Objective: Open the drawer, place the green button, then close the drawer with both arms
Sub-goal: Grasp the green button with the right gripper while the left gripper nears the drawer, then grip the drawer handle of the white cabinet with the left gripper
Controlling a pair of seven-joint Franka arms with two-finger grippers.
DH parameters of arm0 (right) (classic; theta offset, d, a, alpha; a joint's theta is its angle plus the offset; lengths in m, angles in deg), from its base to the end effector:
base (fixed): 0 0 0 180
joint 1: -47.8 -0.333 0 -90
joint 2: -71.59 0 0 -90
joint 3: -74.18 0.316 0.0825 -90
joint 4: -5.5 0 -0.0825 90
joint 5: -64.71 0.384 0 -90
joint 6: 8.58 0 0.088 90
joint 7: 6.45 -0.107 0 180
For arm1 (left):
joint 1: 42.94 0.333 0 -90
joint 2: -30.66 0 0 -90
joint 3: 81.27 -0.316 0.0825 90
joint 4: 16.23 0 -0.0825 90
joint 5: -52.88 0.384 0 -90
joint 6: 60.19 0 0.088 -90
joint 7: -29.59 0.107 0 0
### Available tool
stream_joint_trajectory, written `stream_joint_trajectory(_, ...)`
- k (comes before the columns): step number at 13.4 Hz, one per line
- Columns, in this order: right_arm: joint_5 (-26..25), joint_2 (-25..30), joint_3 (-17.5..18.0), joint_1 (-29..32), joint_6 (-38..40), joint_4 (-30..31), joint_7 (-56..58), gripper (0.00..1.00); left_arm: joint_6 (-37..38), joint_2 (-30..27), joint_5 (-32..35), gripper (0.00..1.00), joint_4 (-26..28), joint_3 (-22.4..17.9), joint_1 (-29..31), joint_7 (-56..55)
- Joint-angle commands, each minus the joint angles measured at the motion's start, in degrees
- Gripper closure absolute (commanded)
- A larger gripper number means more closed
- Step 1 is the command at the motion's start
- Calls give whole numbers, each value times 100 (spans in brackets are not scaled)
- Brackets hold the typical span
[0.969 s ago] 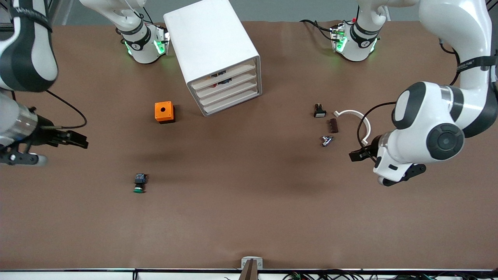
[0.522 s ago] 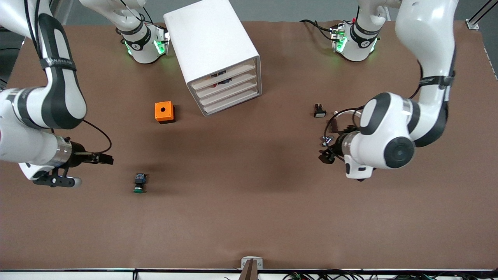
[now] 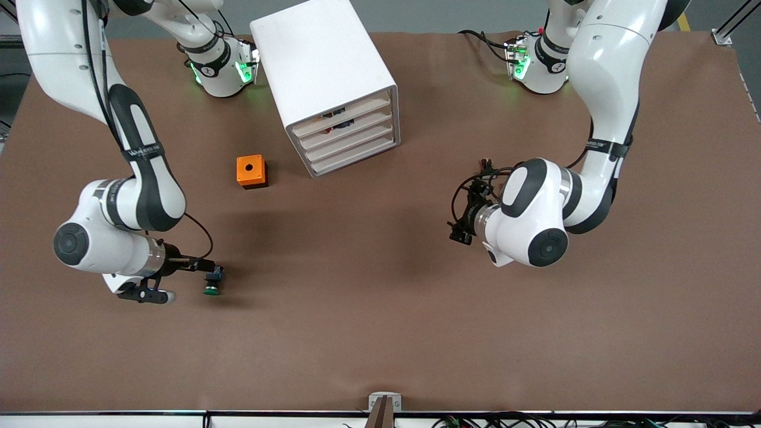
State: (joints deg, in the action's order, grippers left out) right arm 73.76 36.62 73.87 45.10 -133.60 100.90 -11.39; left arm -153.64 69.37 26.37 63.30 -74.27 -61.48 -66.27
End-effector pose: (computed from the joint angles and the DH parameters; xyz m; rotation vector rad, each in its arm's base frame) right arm 0.6718 0.0343 0.2444 -3.0147 0.2121 0.1524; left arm 0.6012 -0.3203 0.3004 -2.2225 -1.8139 0.9947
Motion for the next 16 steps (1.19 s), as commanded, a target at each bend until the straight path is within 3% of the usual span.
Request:
stream_joint_trajectory(1, 158, -202, -4, -12, -250, -4, -68, 1, 37, 128, -546, 0, -114, -31, -70, -757)
stream_joint_trajectory(4, 158, -378, 13, -29, -470, 5, -68, 1, 90, 216, -792, 0, 0, -23, -246, -1494)
stream_joint_trajectory(7, 158, -519, 22, -29, -523, 5, -68, 1, 90, 557, -1905, 1, -8, -31, -474, -2452)
stream_joint_trajectory(10, 228, -545, 22, -73, -523, 84, -68, 6, 90, 813, -2261, 4, -8, -31, -702, -3103)
stream_joint_trajectory(15, 246, -545, 22, -126, -479, 58, -33, 34, 108, 1323, -2876, 13, -43, -23, -1194, -3792)
stream_joint_trajectory(16, 246, -546, 22, -117, -479, 49, -16, 42, 108, 1367, -2937, 24, -52, -23, -1326, -3791)
